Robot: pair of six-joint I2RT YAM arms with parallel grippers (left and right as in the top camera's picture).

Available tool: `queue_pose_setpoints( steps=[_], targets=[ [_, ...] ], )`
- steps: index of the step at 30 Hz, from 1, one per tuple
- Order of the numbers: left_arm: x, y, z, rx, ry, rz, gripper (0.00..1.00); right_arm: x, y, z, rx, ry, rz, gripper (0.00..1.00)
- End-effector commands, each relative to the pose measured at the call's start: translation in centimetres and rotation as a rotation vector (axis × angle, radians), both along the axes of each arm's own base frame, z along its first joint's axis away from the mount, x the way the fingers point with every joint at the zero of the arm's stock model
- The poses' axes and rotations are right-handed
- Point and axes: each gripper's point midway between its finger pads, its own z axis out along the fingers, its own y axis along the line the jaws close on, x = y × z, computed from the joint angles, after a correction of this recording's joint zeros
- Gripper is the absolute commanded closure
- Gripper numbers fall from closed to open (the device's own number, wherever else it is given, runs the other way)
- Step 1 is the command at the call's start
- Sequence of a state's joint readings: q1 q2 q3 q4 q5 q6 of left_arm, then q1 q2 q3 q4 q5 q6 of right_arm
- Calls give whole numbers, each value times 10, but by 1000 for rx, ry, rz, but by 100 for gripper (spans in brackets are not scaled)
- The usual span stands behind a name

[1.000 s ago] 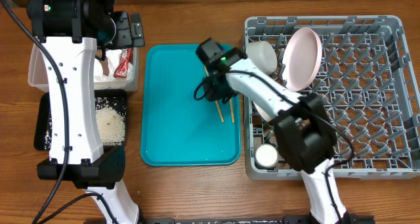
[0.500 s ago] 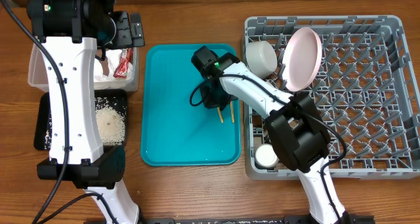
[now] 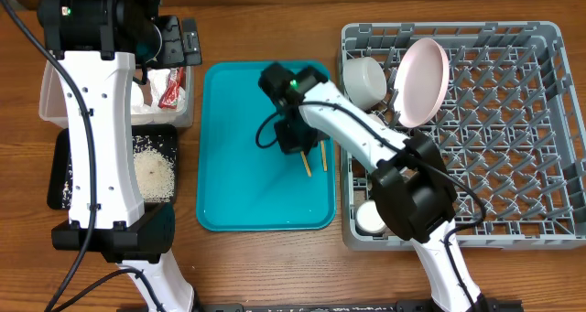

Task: Sort waste into correct bins and load items into the dishwasher
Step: 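Return the right gripper to the tray and pinch a wooden chopstick, then carry the chopstick into the rack and release it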

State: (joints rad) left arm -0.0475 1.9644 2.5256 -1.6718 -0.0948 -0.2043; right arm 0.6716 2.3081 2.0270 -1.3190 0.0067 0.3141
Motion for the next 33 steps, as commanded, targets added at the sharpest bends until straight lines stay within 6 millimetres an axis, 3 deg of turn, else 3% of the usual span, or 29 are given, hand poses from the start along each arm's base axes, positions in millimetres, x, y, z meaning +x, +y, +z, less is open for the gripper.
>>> queue_pose_setpoints(
  steps=[1, 5, 6, 9, 10, 13, 16, 21, 27, 33],
  targets=[
    [-3, 3, 14, 2, -46, 15, 0, 18, 0, 80, 96, -128, -25, 96],
    [-3, 3, 14, 2, -46, 15, 0, 18, -25, 126, 116, -174, -97, 96],
    [-3, 3, 14, 2, -46, 15, 0, 16, -43, 142, 114, -189, -148, 96],
    [-3, 3, 14, 2, -46, 15, 0, 9, -72, 165, 107, -191, -199, 96],
    [-3, 3, 14, 2, -46, 15, 0, 3, -93, 175, 80, -188, -231, 96],
    [-3, 3, 14, 2, -46, 15, 0, -9, -124, 188, 29, -184, -271, 96],
    [-3, 3, 14, 2, -46, 15, 0, -16, -140, 195, 13, -201, -293, 96],
    [-3, 3, 14, 2, -46, 15, 0, -29, -170, 182, -51, -161, -339, 96],
    [-3, 3, 14, 2, -46, 15, 0, -56, -215, 128, -211, 11, -399, 96],
    [-3, 3, 14, 2, -46, 15, 0, -70, -237, 94, -273, 96, -409, 96]
  ],
)
